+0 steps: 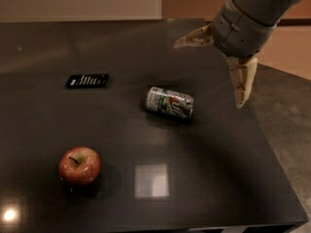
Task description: Place 7up can upright
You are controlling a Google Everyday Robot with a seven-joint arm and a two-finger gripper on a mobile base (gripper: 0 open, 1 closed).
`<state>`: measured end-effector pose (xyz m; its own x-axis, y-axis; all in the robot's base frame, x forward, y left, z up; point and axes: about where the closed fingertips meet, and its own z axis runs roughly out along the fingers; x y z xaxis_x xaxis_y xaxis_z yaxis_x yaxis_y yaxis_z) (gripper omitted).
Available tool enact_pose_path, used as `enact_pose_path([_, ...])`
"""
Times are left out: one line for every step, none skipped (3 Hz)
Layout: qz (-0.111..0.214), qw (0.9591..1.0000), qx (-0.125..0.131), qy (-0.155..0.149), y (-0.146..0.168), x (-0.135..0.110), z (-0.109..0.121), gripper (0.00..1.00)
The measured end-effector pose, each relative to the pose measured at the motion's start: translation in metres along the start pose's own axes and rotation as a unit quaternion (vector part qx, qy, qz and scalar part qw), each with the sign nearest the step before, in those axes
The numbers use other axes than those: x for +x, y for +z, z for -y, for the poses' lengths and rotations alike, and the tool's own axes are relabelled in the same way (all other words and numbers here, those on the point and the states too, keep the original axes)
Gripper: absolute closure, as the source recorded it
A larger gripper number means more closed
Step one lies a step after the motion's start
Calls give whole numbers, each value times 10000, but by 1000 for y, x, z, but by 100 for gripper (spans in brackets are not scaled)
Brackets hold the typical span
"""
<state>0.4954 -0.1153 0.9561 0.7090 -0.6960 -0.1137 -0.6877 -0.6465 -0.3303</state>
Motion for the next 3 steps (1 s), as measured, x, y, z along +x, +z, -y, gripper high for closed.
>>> enact_pose_path([-32,9962,-330,-809,13,-5,4,0])
enact_pose_path([16,9886,-450,-1436,23,-8,7,0])
enact_pose_path([44,9798,-464,-1943,26,-11,9,0])
